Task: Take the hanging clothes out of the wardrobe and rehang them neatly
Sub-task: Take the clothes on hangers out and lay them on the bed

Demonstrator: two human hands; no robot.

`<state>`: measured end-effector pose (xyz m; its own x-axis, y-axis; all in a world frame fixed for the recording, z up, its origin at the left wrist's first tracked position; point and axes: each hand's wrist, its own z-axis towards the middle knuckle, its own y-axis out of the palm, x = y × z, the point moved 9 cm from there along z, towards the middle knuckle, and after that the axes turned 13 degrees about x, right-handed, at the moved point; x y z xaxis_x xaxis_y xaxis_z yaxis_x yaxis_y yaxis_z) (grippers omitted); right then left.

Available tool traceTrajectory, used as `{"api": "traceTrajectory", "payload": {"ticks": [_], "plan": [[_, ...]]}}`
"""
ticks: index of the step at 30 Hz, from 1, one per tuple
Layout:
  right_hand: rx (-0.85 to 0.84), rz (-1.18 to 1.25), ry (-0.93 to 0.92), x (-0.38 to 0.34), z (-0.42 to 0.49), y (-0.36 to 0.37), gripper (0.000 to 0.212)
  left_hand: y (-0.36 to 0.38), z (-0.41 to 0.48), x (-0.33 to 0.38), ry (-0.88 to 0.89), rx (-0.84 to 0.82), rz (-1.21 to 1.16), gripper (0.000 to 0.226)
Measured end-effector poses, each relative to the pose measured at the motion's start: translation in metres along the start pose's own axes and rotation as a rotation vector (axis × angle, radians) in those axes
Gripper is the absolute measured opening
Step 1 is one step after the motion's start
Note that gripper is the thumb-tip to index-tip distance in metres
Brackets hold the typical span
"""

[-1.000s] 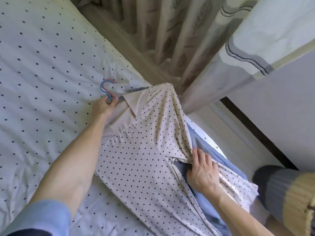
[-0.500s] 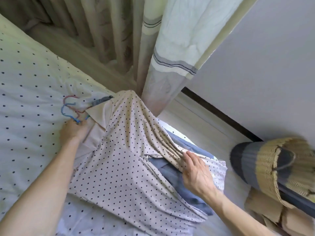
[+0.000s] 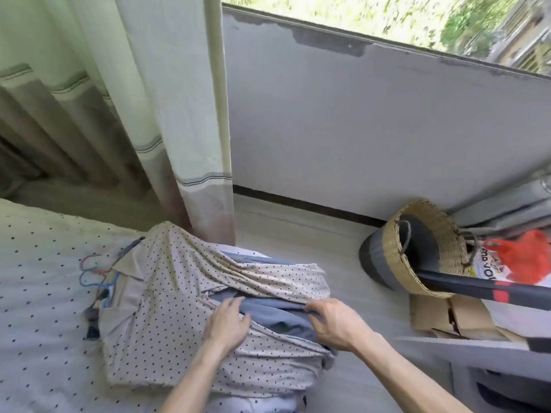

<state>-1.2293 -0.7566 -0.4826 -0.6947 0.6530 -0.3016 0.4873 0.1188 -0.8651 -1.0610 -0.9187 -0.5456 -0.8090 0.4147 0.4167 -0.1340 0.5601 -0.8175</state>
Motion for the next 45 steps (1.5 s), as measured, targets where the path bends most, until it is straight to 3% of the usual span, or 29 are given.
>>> {"api": "traceTrajectory", "payload": {"ticks": [6,12,22,25,32,35,40,45], "plan": [[0.251,-0.037,0.026,0.083,-0.099,-0.054,0.040,0.017,-0.047,0.149,0.397,-0.015,0.316,0.047],[0.487,0.031,0.302,0.200,-0.247,-0.074,0.040,0.069,-0.126,0.276,0.721,-0.027,0.556,0.044],[0.878,0.137,0.850,0.349,-0.532,-0.084,0.048,0.166,-0.353,0.529,1.395,-0.073,0.437,0.050],[1.003,0.118,0.960,0.370,-0.602,-0.101,0.038,0.182,-0.419,0.589,1.539,-0.077,0.374,0.050],[1.218,0.032,1.119,0.409,-0.708,-0.155,0.036,0.198,-0.512,0.713,1.737,-0.110,0.251,0.050],[1.232,-0.018,1.179,0.432,-0.734,-0.183,0.038,0.210,-0.527,0.773,1.779,-0.112,0.229,0.050],[1.264,-0.227,1.237,0.480,-0.768,-0.242,0.039,0.239,-0.539,0.866,1.816,-0.150,0.171,0.049],[1.432,-0.515,1.330,0.534,-0.794,-0.313,0.053,0.280,-0.531,0.945,1.788,-0.222,0.092,0.054]]}}
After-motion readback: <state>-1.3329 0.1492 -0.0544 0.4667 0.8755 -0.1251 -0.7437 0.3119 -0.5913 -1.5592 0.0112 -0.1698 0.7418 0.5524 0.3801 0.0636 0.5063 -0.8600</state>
